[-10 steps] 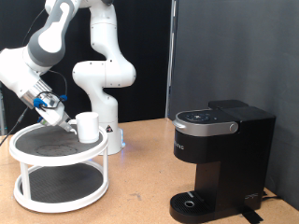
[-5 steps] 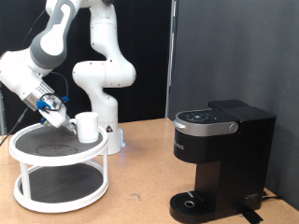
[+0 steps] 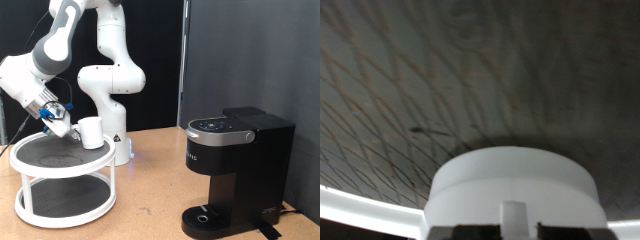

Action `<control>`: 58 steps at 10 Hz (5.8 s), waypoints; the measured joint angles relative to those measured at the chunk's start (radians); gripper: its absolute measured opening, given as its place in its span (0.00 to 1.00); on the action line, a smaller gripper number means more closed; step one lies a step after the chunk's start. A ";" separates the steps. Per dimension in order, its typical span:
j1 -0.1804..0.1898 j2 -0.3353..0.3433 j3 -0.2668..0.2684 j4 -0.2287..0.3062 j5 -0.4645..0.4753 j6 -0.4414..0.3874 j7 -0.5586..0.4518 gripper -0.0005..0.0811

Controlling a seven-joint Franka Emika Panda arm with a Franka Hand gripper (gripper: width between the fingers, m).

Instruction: Make a cup of coffee with the keurig machine

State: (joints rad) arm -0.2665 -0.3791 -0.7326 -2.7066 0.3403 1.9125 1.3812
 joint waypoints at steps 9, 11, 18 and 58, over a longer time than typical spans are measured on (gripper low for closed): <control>-0.069 -0.145 0.001 0.020 0.007 -0.182 0.066 0.01; -0.041 -0.140 0.029 0.007 0.084 -0.155 0.110 0.01; 0.098 -0.101 0.239 -0.032 0.292 0.081 0.302 0.01; 0.270 0.609 0.720 0.219 1.205 0.670 0.090 0.01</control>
State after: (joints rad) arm 0.0039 0.2303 -0.0125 -2.4878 1.5458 2.5823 1.4708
